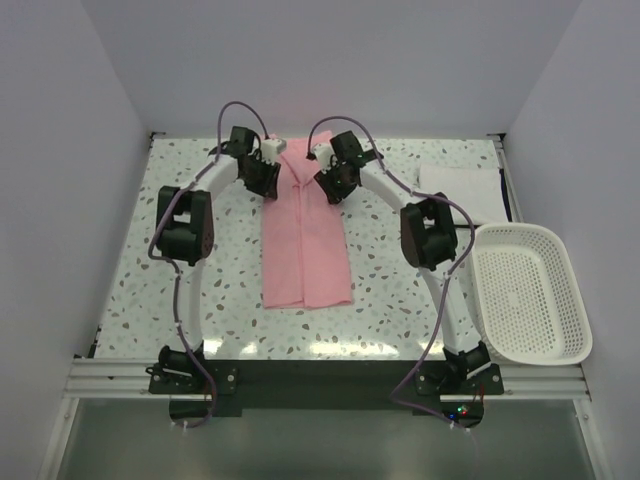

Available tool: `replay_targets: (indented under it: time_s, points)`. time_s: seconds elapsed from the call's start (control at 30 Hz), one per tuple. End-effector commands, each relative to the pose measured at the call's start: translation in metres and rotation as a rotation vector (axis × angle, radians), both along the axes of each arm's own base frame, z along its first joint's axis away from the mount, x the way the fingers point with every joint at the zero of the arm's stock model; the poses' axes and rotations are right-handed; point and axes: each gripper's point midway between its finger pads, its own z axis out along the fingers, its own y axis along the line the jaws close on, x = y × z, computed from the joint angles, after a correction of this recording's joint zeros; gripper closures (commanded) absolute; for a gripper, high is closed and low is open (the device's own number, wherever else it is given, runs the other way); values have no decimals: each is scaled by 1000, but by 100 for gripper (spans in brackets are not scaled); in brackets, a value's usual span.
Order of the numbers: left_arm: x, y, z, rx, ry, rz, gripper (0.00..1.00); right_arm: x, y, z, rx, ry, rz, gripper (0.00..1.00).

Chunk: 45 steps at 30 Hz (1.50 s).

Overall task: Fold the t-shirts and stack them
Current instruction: Fold the tshirt

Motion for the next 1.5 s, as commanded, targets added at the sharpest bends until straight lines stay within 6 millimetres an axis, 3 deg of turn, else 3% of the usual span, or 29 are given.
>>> replay_targets:
  time_s: [0.0,0.07,0.1,0.13,0.17,0.2,0.23,0.27,0.3,0.33,0.37,0.4,0.5,0.53,0.57,0.6,0.67,0.7,0.73,0.77,0.8,0.9,1.1,1.3,1.47]
  points:
    - [9,-1,-5,11,-15,-19,61,4,-7,-8,-26,1,13,57]
    - [12,-5,13,-4,-57,-53,61,0,0,15,18,-6,36,50]
    - [11,-11,39,-41,-103,-86,60,-5,6,28,56,-5,56,47]
    - [5,-13,48,-54,-115,-111,59,-9,8,37,74,-2,71,46]
    - [1,-15,61,-63,-154,-145,59,-15,10,67,103,-28,92,41]
    - [-6,-21,106,-102,-251,-188,55,-21,11,81,122,-39,123,39]
    - [-21,-21,101,-110,-278,-213,52,-35,14,88,151,-18,166,38]
    - [-30,-21,114,-108,-343,-259,47,-47,14,128,188,-64,207,34]
    - [-55,-23,137,-133,-426,-304,35,-61,9,126,180,-55,259,32]
    - [-68,-23,148,-138,-466,-338,32,-77,13,141,219,-60,320,30]
    - [-87,-25,179,-139,-573,-419,30,-90,7,173,219,-147,399,29]
    - [-110,-23,161,-139,-540,-451,30,-111,0,163,212,-116,446,29]
    - [-153,-23,165,-131,-584,-585,30,-166,-10,168,201,-143,624,29]
    - [-180,-20,142,-139,-499,-619,30,-183,-15,161,181,-121,664,30]
    - [-191,-18,135,-117,-518,-690,31,-195,-19,156,157,-120,703,30]
    - [-220,-17,119,-125,-476,-734,32,-220,-23,140,122,-106,784,31]
    - [-241,-14,116,-74,-560,-823,34,-246,-22,120,58,-96,879,36]
    - [-249,-12,108,-47,-576,-837,34,-266,-27,99,40,-41,904,38]
    - [-263,-15,85,-31,-587,-863,35,-271,-24,98,39,-69,922,41]
    - [-268,-16,87,-2,-641,-875,37,-283,-18,92,41,-67,946,43]
    - [-270,-14,78,39,-653,-880,38,-296,-24,73,25,-34,956,44]
    - [-288,-24,51,67,-664,-952,41,-309,-16,53,13,-47,993,46]
    - [-306,-31,17,79,-591,-1036,46,-312,-8,22,-26,-52,1036,46]
    - [-313,-25,-3,120,-548,-1095,46,-312,-7,8,-61,-47,1052,47]
    - [-315,-22,-9,144,-545,-1135,47,-324,-13,-14,-129,-28,1120,58]
